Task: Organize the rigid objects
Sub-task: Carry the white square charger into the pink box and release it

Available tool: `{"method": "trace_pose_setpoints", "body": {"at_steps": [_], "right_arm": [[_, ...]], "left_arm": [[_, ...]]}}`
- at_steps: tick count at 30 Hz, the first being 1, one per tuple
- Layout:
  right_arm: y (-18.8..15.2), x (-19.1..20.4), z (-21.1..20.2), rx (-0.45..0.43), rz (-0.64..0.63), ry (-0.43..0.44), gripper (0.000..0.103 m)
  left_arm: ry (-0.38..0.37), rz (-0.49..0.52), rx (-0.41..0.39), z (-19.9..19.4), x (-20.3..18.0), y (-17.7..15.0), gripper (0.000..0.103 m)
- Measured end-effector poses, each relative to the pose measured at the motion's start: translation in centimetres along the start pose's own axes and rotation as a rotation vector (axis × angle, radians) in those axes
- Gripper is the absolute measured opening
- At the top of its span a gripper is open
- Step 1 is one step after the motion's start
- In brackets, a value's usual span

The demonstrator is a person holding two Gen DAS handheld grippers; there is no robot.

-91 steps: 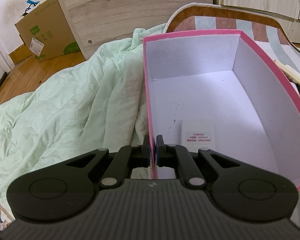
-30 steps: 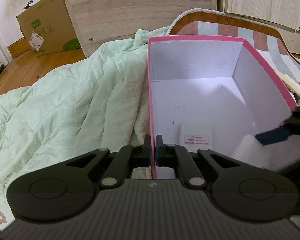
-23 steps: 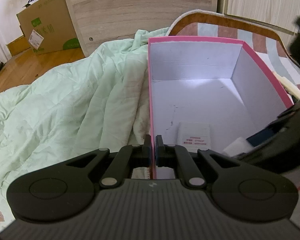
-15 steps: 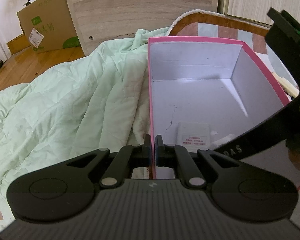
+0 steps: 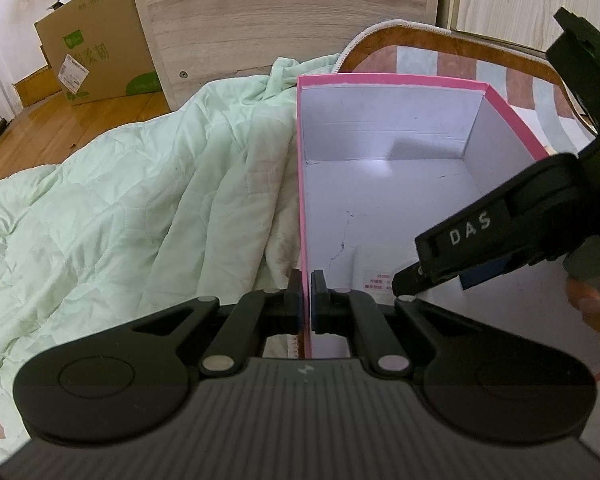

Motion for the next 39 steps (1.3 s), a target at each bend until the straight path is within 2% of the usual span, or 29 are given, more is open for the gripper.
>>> {"method": "trace_pose_setpoints", "body": {"at_steps": [3,8,11,12,14,16,18,21,23,25,29,32,35,39], "right_arm": [[0.2,0.0,-0.1,0.001,0.052,0.055,0.062],[0.2,0.5,0.0,-0.008,0.06,0.099,0.062],[0.2,0.7,-0.2,0.001,0.087,0.185,0.062],[0.0,0.8,-0.1,0.01,0.094,0.176,0.062],[-0.6,1.0,-0.9,0.027,0.018,0.088,0.062],[-1.5,1.2,-1.0,0.037,-0.119,-0.078,0.062],[-2.7,0.5,-1.4,0.062,-0.175,-0.189,0.062],[-3.7,0.7,-1.1,0.079,-0.157,-0.216,0.063],[-3.8,0.5,-1.3,0.083,-0.079,-0.192,0.071],[-3.8,0.2,-1.7,0.085,0.003,-0.148,0.072],[-4.7,0.1,-1.6,0.128,0.091,-0.103,0.061],[-6.7,0.5,-0.8,0.205,0.178,-0.046,0.06],[-6.9,1.5,-1.9,0.173,0.124,-0.043,0.06],[-5.6,4.2,-7.1,0.011,-0.036,0.021,0.06]], "left_arm": [[0.002,0.0,-0.001,0.0,0.1,0.0,0.003],[0.013,0.001,-0.005,0.1,0.4,0.0,0.003],[0.002,-0.006,0.007,0.2,0.4,-0.1,0.003],[0.004,-0.006,0.007,0.3,0.4,-0.1,0.003],[0.004,-0.006,0.005,0.3,0.4,-0.1,0.003],[0.004,-0.008,0.002,0.3,0.4,0.0,0.003],[0.003,-0.009,0.001,0.3,0.4,0.0,0.003],[0.005,-0.007,0.001,0.3,0.3,0.0,0.003],[0.004,-0.007,0.002,0.3,0.4,0.0,0.003],[0.001,-0.011,0.001,0.2,0.4,0.1,0.003],[0.007,-0.006,-0.005,0.1,0.3,0.2,0.003],[0.009,-0.006,-0.005,0.1,0.3,0.2,0.003],[0.009,-0.007,-0.004,0.1,0.3,0.2,0.003],[0.009,-0.007,-0.005,0.1,0.3,0.3,0.003]]}}
Point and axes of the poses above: each gripper's, at about its wrist camera, not at the fingertips, and z roughly the way its jaws point, x to its left, y to its top, the point moved 9 cm from there along z, roughly the way its jaws point, and after that the axes turned 14 degrees about y, right-handed, at the moved point
